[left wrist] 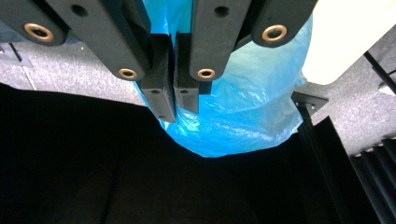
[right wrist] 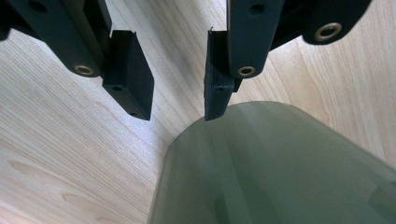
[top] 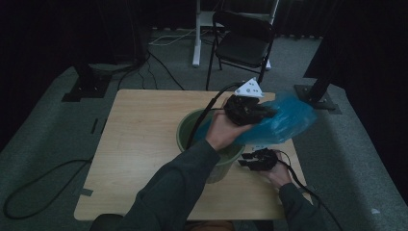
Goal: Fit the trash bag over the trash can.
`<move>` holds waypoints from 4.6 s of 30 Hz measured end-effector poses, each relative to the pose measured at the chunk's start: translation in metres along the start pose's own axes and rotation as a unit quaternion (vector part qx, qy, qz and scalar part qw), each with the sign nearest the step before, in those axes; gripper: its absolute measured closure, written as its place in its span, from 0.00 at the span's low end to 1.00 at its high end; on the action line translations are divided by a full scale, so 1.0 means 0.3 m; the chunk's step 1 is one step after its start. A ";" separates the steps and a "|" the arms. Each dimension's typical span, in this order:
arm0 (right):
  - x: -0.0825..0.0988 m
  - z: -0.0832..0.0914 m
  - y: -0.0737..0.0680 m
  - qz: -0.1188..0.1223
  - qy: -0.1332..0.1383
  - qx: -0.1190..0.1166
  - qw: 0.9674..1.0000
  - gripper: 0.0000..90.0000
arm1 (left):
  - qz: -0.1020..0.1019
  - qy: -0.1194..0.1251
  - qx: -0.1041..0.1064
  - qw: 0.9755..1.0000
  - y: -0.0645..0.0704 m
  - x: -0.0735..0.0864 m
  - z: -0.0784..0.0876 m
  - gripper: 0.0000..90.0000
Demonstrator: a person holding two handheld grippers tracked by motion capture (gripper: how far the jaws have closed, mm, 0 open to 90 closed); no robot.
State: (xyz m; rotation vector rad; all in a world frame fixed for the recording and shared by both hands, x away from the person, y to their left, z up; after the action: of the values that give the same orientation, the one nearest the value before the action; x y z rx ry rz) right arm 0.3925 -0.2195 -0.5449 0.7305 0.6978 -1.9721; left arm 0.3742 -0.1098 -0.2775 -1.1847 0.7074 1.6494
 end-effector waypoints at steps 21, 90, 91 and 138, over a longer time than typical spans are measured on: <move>0.007 0.079 0.029 -0.015 0.027 0.024 0.999 0.70 | 0.030 -0.067 -0.070 0.995 -0.193 0.263 0.164 0.97; -0.440 0.329 -0.105 0.038 0.154 0.027 0.987 1.00 | 0.022 -0.089 -0.159 0.983 -0.264 0.414 0.329 0.58; -0.439 0.335 -0.102 0.037 0.156 0.029 0.987 1.00 | 0.022 -0.088 -0.162 0.983 -0.266 0.413 0.331 0.56; -0.335 0.340 -0.150 0.049 0.122 0.017 0.991 1.00 | 0.072 -0.093 -0.232 0.966 -0.310 0.538 0.410 0.99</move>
State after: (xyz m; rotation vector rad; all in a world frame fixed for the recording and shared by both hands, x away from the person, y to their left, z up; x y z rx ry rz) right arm 0.3738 -0.2174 -0.3960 1.0198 0.7582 -1.8266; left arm 0.4007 0.0886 -0.3762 -1.2961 0.2974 2.0922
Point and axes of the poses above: each handheld gripper's, and its own axes: z roughly backward along the jaws, x roughly out of its underside, y roughly to its right, the point moved 5 cm from there along -z, roughly forward along the jaws, and after that the axes turned 9 degrees about -x, right-handed, at the moved point
